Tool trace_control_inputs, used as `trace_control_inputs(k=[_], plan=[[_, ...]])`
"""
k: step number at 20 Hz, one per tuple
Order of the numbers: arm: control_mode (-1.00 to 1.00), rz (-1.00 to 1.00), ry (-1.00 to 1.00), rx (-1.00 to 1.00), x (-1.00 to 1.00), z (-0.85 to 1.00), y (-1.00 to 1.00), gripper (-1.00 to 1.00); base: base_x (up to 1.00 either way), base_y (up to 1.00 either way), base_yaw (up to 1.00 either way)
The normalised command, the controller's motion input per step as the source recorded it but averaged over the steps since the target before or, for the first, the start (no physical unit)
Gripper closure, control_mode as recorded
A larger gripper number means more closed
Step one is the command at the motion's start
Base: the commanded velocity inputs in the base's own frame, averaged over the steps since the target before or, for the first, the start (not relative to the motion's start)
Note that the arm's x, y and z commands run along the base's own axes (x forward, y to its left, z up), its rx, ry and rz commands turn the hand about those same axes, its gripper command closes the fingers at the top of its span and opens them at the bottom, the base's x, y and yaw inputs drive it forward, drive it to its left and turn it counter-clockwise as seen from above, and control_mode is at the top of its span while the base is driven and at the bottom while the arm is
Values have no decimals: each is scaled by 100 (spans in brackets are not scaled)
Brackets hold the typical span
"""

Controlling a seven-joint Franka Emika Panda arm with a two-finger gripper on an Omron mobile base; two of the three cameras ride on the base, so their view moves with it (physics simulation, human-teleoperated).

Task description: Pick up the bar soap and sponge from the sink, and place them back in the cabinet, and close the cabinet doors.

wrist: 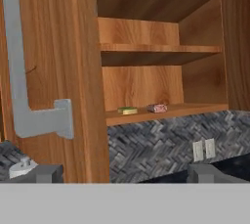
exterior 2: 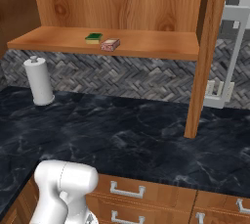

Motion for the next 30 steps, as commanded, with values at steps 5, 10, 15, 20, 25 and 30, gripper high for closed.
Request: trace_control_inputs(k=[5, 10, 15, 20, 25, 30], plan=[[-100, 0, -5, 0, 33, -9, 13, -100, 0, 0, 0], [-100, 0, -3, 0, 45, -7, 1, -100, 0, 0, 0], [-100, 0, -3, 0, 35, -17, 1, -100, 0, 0, 0], [-100, 0, -5, 0, 29, -14, 0, -100, 0, 0, 0], [-100, 0, -6, 0, 30, -2, -1, -100, 0, 0, 0], [-100, -6, -6, 0, 18, 0, -16, -100, 0, 0, 0]])
